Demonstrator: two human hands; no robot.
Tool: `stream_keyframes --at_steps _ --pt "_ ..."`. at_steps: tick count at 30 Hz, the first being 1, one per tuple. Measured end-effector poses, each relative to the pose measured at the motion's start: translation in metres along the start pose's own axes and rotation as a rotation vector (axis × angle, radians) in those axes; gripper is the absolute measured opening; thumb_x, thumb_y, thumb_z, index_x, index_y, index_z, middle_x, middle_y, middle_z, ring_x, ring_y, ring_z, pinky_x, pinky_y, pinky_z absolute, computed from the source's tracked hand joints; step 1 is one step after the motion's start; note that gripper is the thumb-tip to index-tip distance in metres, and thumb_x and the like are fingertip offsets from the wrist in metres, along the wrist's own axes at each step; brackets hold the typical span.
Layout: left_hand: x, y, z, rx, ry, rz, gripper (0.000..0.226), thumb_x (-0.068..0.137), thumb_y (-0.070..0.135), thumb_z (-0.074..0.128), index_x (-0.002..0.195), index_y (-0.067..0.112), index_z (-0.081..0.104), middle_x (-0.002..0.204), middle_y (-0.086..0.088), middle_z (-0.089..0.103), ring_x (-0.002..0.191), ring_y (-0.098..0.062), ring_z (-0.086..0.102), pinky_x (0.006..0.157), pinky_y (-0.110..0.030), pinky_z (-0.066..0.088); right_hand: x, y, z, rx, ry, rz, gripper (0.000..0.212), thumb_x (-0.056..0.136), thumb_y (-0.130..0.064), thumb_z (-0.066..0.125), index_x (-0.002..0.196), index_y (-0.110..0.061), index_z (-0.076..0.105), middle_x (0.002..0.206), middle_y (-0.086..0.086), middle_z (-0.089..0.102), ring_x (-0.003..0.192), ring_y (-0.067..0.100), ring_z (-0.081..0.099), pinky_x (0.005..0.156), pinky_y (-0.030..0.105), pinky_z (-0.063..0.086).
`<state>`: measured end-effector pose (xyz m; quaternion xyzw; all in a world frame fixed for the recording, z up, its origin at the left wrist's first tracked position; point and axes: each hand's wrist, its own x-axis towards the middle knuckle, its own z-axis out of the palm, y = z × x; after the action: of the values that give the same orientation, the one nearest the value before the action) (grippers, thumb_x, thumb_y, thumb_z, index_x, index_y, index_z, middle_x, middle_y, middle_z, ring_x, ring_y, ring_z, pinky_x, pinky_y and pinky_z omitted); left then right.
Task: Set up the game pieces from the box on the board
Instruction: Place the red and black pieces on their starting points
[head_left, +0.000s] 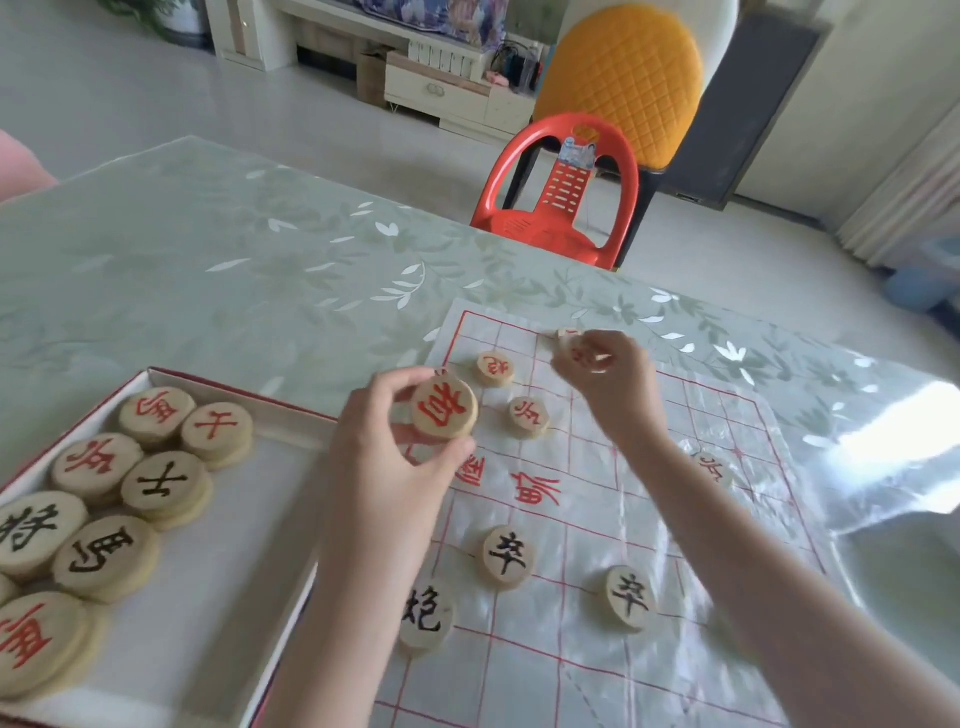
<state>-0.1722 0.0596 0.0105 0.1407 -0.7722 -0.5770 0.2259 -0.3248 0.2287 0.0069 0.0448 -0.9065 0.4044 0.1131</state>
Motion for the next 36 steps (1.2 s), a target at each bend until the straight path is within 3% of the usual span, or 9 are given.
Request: stream_keyframes --at_steps 5,10,15,19,23,26,29,32,36 --pt "-0.008 0.001 0.029 -0.013 -0.051 0.002 0.055 0.062 0.016 0.081 0.105 0.038 0.055 0.11 0.015 0.058 0.092 -0.016 0.064 0.082 -0.044 0.052 0.06 0.059 -0.024 -0.174 0.009 0.205 0.034 0.074 -0.027 0.07 0.103 -0.012 0.059 0.088 0.0 0.051 0.088 0.023 0.049 0.065 0.027 0.036" --pt "-0.001 -0.003 0.035 0.039 -0.047 -0.012 0.055 0.061 0.021 0.081 0.105 0.042 0.054 0.109 0.019 0.056 0.093 -0.014 0.064 0.079 -0.042 0.053 0.091 0.074 -0.016 -0.209 -0.001 0.226 0.03 0.069 -0.017 0.07 0.058 -0.01 0.043 0.056 0.005 0.037 0.063 0.024 0.037 0.048 0.03 0.019" --pt "0.0 -0.003 0.037 0.041 -0.052 -0.023 0.055 0.061 0.02 0.082 0.103 0.041 0.055 0.108 0.019 0.057 0.088 -0.013 0.064 0.077 -0.04 0.053 0.093 0.083 -0.005 -0.199 -0.044 0.265 0.036 0.072 -0.018 0.072 0.096 0.007 0.062 0.087 0.021 0.059 0.086 0.034 0.053 0.073 0.04 0.045" --pt "-0.001 -0.002 0.038 0.051 -0.068 -0.022 0.055 0.061 0.019 0.081 0.104 0.041 0.055 0.108 0.019 0.057 0.085 -0.01 0.064 0.075 -0.038 0.053 0.081 0.076 -0.012 -0.239 0.004 0.204 0.053 0.077 -0.029 0.072 0.124 -0.011 0.054 0.127 0.012 0.05 0.122 0.03 0.039 0.103 0.036 0.035" --pt "-0.004 0.003 0.037 0.052 -0.082 -0.035 0.054 0.063 0.021 0.08 0.107 0.04 0.055 0.108 0.018 0.058 0.088 -0.008 0.064 0.078 -0.037 0.053 0.033 0.019 -0.017 0.072 -0.095 0.003 0.019 0.088 -0.025 0.059 0.099 -0.011 0.067 0.098 0.002 0.067 0.079 0.001 0.063 0.065 0.014 0.044" --pt "-0.006 0.008 0.037 0.082 -0.089 -0.024 0.053 0.065 0.023 0.08 0.108 0.041 0.054 0.107 0.018 0.058 0.086 -0.001 0.062 0.076 -0.032 0.053 -0.022 -0.033 -0.018 0.266 -0.53 -0.007 0.025 0.09 -0.032 0.055 0.096 -0.012 0.067 0.085 0.007 0.071 0.061 0.011 0.063 0.048 0.024 0.046" --pt "-0.007 0.009 0.037 0.086 -0.099 -0.026 0.054 0.065 0.019 0.08 0.108 0.04 0.055 0.106 0.019 0.058 0.081 0.004 0.061 0.074 -0.033 0.053 -0.047 -0.049 -0.015 0.295 -0.692 -0.024 0.016 0.086 -0.027 0.063 0.094 -0.015 0.069 0.086 0.01 0.072 0.06 0.021 0.058 0.05 0.03 0.048" --pt "-0.007 0.008 0.036 0.071 -0.091 -0.056 0.059 0.067 0.019 0.079 0.115 0.039 0.052 0.11 0.019 0.058 0.087 0.0 0.062 0.078 -0.034 0.052 -0.039 -0.045 -0.007 0.344 -0.649 0.004 0.012 0.084 -0.018 0.067 0.09 -0.009 0.07 0.081 0.016 0.071 0.06 0.025 0.055 0.053 0.031 0.046" --pt "-0.004 0.002 0.031 0.048 -0.061 -0.079 0.058 0.072 0.016 0.076 0.115 0.041 0.047 0.113 0.02 0.055 0.083 0.004 0.061 0.074 -0.021 0.048 0.019 -0.029 0.006 0.229 -0.244 0.039 0.014 0.081 -0.011 0.067 0.093 -0.004 0.07 0.073 0.004 0.068 0.054 0.002 0.058 0.052 0.012 0.044"
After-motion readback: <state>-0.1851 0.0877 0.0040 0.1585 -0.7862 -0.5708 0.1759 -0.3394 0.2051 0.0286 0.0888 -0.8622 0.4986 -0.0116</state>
